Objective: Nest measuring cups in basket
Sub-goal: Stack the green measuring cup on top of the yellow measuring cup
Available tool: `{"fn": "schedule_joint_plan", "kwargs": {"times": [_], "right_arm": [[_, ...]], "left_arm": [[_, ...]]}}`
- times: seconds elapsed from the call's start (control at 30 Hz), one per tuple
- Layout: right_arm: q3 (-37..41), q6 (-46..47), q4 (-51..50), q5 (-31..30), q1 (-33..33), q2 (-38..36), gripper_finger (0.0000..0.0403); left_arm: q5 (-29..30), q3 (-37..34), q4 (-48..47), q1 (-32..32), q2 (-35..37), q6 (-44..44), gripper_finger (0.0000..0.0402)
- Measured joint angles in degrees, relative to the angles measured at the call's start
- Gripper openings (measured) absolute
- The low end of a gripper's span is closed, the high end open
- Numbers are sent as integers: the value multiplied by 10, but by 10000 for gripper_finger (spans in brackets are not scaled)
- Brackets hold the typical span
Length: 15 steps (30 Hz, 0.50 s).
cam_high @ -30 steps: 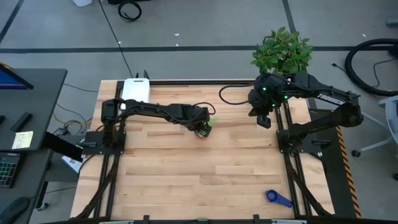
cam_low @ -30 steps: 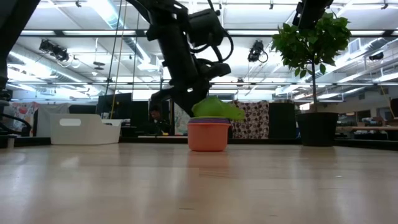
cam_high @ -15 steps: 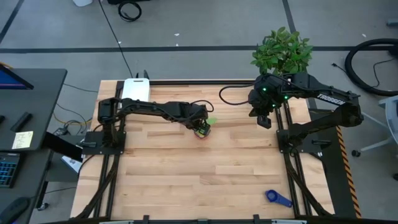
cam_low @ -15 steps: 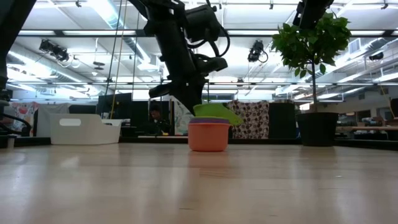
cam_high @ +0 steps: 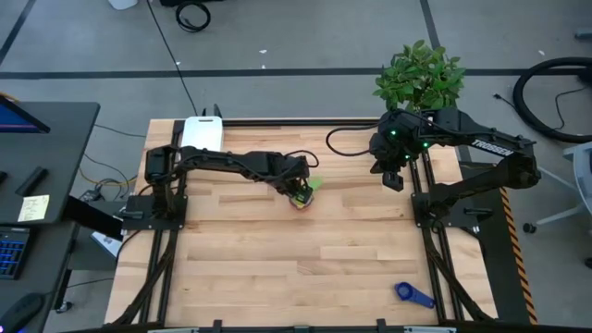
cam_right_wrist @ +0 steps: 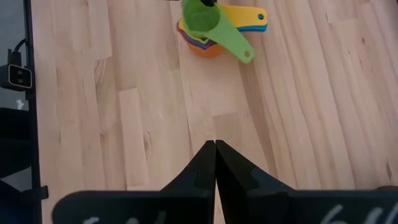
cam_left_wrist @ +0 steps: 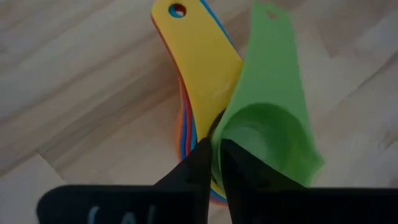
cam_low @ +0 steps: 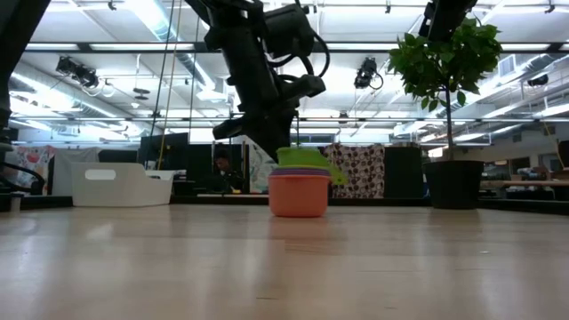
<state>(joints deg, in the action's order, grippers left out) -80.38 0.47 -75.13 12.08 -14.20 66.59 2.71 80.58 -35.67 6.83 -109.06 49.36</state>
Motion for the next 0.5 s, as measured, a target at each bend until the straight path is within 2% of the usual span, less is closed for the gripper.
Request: {"fn": "schedule_joint_plan", "kwargs": {"times": [0.27,0.5], "right_arm": [[0,0,0,0,0,0,13],[0,-4,-5,0,0,0,13]], "left_arm": [[-13,0,1,4,0,-47,42],[-15,0,1,4,0,-52,43]]}}
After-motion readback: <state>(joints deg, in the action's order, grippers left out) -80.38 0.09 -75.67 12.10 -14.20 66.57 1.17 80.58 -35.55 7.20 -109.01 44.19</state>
